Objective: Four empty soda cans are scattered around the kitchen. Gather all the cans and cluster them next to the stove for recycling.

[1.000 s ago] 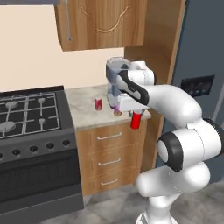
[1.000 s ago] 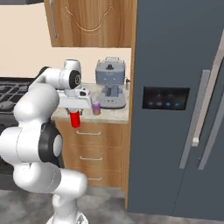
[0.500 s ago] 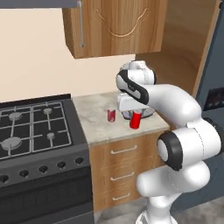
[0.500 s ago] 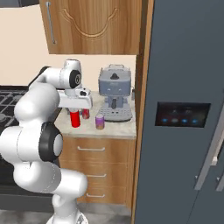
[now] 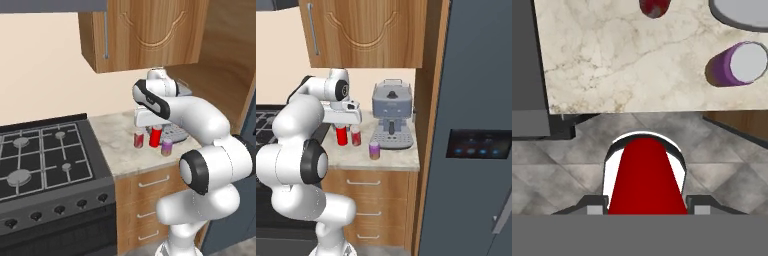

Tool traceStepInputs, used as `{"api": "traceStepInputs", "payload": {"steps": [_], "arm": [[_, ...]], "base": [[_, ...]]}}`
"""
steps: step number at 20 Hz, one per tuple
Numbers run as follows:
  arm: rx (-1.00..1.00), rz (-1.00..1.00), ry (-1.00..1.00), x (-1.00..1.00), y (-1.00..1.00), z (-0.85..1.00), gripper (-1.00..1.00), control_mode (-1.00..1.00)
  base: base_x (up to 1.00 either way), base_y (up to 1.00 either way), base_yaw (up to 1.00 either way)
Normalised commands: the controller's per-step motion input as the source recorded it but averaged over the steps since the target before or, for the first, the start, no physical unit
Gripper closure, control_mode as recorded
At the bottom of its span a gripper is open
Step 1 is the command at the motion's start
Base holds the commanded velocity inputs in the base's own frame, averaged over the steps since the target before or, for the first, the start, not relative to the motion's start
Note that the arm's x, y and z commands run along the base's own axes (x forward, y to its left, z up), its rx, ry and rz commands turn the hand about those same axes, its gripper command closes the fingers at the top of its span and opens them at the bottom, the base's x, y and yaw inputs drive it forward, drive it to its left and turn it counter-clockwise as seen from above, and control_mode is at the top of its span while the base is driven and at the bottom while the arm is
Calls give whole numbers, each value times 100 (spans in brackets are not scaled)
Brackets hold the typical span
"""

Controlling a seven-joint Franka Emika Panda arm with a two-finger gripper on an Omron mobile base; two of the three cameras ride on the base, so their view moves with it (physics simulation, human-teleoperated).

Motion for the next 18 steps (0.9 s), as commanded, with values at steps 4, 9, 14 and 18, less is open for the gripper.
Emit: {"api": "traceStepInputs", "payload": {"steps": [4, 9, 14, 18], "arm": [[0, 0, 0, 0, 0, 0, 100, 100], [0, 0, 0, 0, 0, 0, 100, 100], [0, 0, 0, 0, 0, 0, 100, 100], [0, 0, 0, 0, 0, 0, 100, 100]], "base": [[37, 39, -6], [36, 38, -6], [31, 34, -5], [26, 33, -5]]}}
